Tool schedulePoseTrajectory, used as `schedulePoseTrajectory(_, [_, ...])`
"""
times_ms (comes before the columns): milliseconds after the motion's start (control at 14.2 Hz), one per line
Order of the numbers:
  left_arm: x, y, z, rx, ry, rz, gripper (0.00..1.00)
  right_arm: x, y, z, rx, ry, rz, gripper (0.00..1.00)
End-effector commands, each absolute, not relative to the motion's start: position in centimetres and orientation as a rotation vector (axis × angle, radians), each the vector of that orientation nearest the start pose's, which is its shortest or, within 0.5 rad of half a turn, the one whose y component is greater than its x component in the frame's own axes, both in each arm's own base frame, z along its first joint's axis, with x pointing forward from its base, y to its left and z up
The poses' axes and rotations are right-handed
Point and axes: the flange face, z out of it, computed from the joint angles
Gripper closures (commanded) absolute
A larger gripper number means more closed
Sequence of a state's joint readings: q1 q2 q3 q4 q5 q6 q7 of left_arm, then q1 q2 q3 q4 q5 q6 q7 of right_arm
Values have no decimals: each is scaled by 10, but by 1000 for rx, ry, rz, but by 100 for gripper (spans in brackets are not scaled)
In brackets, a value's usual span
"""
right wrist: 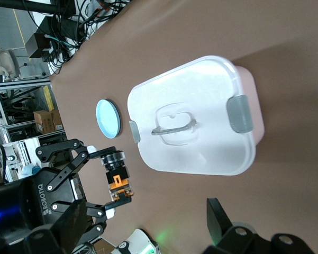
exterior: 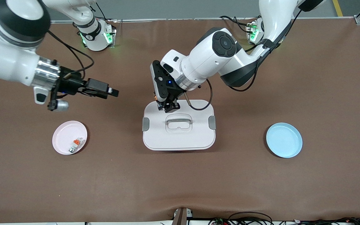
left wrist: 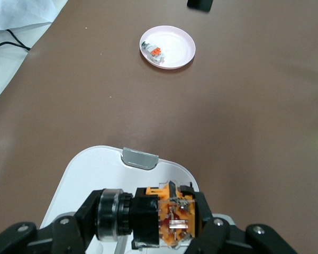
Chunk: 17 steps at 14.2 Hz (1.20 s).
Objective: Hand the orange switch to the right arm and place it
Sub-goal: 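Hold the switch with the left gripper while the right gripper approaches it, then close the right gripper on the switch's black cap beside the left gripper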
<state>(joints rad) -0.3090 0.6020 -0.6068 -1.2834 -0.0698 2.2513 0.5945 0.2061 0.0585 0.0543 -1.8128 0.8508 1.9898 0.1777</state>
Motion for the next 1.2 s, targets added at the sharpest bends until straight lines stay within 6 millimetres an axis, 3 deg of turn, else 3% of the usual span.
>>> schedulePoseTrajectory(0, [545, -517, 503, -2776, 2126, -744, 100, 559, 232, 521, -2290, 285, 78, 0])
schedulePoseTrajectory(282, [541, -517, 500, -2644, 2160, -711, 100, 558, 263, 505, -2267, 279, 85, 0])
schedulePoseTrajectory(493, [534, -521, 494, -2491, 2277, -648, 100, 559, 273, 495, -2276, 268, 83, 0])
schedulePoseTrajectory(1126, [529, -526, 495, -2465, 2301, -652, 100, 554, 320, 459, -2306, 274, 6, 0])
